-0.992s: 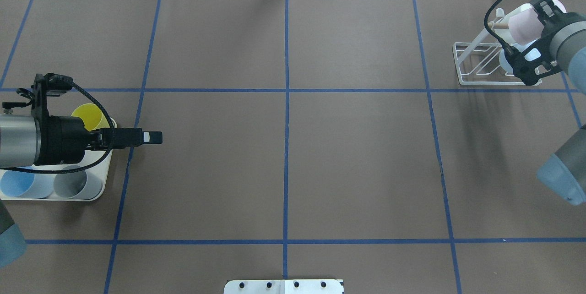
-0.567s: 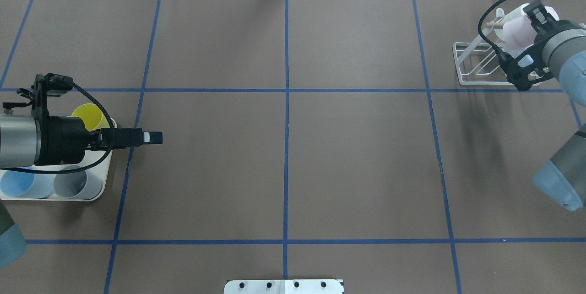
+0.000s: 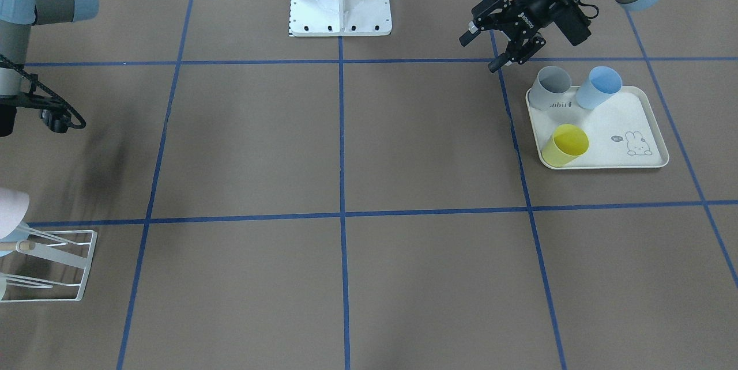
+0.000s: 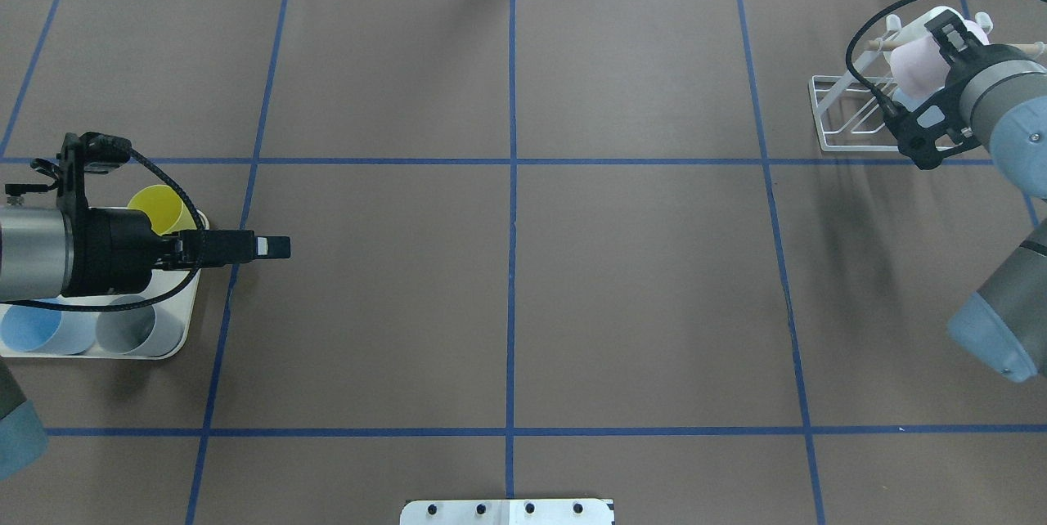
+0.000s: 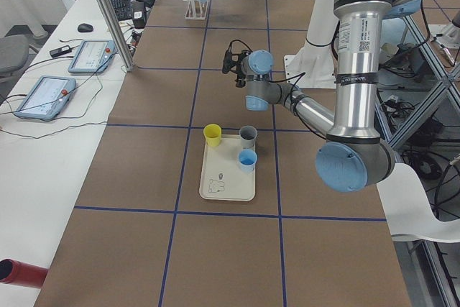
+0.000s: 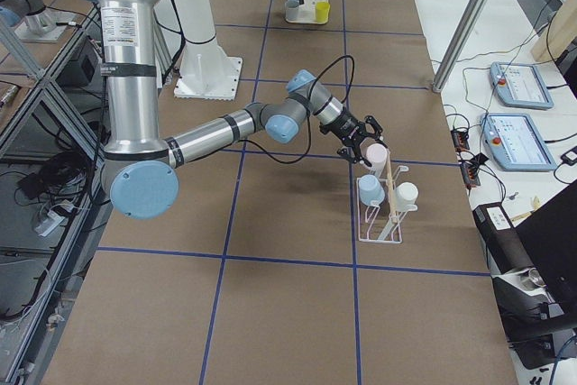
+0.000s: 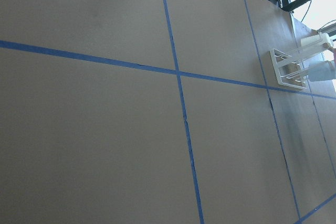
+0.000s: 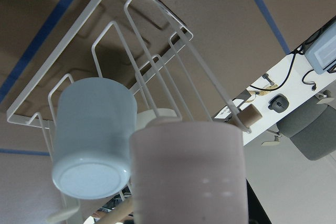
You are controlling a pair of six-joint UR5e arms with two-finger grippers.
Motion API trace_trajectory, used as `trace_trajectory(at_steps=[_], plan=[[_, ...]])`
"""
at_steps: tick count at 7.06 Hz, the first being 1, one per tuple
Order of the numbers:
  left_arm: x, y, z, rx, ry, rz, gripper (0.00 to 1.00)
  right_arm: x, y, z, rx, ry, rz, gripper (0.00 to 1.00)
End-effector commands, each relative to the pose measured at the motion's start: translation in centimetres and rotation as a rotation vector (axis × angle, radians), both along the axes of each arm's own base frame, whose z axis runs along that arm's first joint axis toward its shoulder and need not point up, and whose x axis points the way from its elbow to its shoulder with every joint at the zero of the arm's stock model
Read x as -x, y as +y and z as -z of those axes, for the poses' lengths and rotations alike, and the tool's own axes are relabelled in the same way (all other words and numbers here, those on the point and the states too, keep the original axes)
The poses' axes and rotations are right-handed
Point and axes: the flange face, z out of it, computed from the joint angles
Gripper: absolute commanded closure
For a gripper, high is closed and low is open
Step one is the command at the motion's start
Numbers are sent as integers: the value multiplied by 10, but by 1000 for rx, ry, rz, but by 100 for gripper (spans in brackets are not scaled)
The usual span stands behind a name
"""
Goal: Transfer IKEA cup to right arm and place on rack
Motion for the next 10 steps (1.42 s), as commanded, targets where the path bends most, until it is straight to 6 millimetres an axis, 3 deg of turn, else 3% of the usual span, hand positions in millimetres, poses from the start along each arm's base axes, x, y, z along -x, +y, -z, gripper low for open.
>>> trace_trajectory(at_steps=[1, 3, 5, 10], plan=[[0, 0, 0, 0, 0, 0, 0, 3, 1, -2, 3, 3, 6, 100], [0, 0, 1, 1, 3, 0, 0, 7, 1, -7, 7, 13, 7, 100], [0, 0, 1, 1, 3, -1, 0, 16, 4, -9, -8, 38, 1, 94], [-1, 0, 2, -1, 6, -1, 0, 17, 4, -9, -10, 39, 2, 40]])
